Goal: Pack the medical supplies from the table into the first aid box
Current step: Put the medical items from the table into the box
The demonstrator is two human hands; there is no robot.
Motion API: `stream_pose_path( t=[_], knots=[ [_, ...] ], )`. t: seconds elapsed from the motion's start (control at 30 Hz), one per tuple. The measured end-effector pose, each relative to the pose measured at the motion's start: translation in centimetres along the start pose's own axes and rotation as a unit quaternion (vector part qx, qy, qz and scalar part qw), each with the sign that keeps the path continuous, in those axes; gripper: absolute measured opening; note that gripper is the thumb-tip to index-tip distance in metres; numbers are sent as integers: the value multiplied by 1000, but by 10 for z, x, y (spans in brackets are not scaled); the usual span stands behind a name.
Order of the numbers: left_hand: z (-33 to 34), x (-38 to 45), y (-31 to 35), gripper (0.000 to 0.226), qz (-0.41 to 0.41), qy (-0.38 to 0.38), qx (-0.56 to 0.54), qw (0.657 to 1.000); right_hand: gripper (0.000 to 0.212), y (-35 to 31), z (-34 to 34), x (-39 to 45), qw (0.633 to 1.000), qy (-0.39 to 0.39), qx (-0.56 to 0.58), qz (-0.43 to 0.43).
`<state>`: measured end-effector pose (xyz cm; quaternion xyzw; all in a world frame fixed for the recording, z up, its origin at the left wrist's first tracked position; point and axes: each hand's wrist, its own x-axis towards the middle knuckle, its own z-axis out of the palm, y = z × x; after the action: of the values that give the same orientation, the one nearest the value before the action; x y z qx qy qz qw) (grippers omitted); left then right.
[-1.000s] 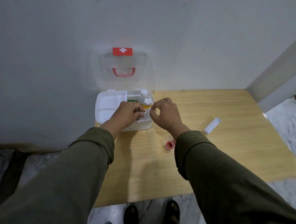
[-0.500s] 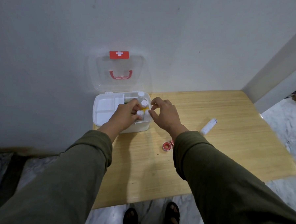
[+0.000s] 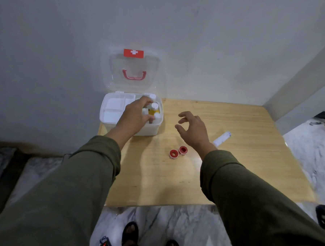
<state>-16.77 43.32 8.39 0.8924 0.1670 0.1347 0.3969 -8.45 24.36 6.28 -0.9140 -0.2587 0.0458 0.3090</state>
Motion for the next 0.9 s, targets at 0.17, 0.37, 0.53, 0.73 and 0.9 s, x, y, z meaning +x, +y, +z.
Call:
stream_pose_path(
  t=[0.17, 0.37, 0.53, 0.73, 0.9],
  knots=[
    [23, -32, 6, 44, 8, 76, -4, 997, 43, 31, -6, -26, 999, -41, -1, -4],
    [83, -76, 3, 54, -40, 56, -6, 998, 49, 66, 2, -43, 996, -87, 14, -19],
    [122, -94, 1, 79, -139, 9, -57, 989, 56, 86, 16, -47, 994, -103, 10, -28],
    [146, -95, -3, 80, -167, 10, -47, 985, 54, 102, 32, -40, 994, -106, 9, -29],
    [150, -88, -3, 62, -157, 16, -6, 988, 36, 105, 39, -34, 995, -96, 7, -41]
  ],
)
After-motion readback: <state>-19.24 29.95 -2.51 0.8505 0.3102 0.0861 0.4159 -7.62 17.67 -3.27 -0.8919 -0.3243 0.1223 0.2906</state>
